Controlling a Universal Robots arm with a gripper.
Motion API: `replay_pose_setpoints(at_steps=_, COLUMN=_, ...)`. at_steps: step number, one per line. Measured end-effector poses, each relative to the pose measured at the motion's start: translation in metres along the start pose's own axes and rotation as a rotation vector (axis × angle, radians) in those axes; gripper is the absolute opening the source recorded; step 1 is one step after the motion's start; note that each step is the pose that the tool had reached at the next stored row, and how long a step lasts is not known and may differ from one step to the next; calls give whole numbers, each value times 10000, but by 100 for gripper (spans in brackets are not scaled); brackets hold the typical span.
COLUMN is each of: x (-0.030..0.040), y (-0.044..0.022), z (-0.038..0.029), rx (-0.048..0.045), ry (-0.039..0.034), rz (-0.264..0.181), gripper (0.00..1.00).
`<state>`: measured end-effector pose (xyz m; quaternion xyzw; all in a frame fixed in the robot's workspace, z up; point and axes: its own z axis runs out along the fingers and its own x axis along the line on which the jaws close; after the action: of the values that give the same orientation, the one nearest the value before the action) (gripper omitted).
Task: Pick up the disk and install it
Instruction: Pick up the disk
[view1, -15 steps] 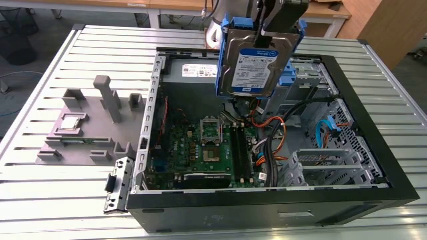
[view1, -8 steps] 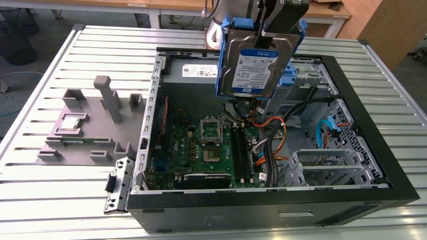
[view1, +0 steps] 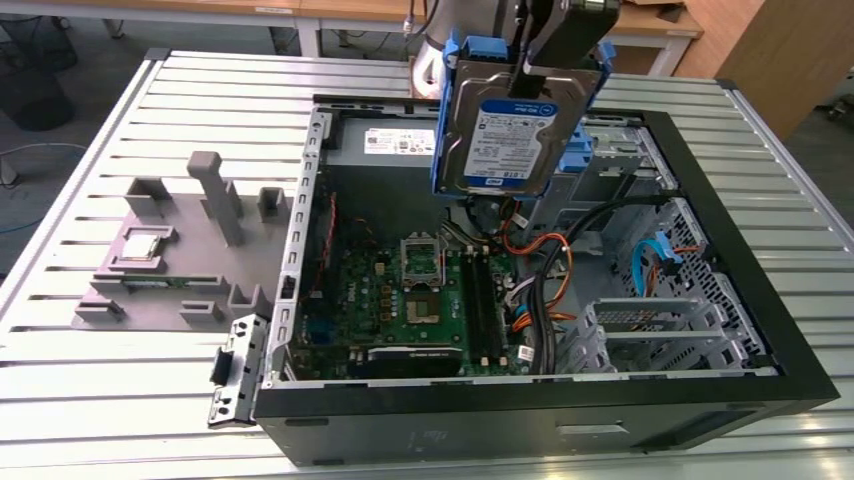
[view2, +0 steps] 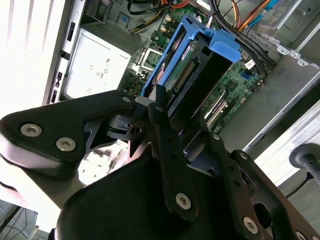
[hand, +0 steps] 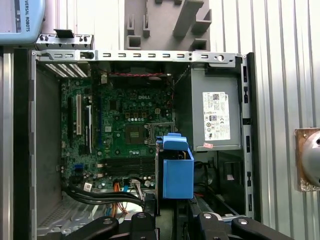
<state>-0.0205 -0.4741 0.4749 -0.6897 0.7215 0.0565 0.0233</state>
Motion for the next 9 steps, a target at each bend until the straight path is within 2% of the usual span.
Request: replay_pose_setpoints(at_steps=9, x=17, y=-1, z=-2, rx=0, ry=1, rz=0, gripper=35)
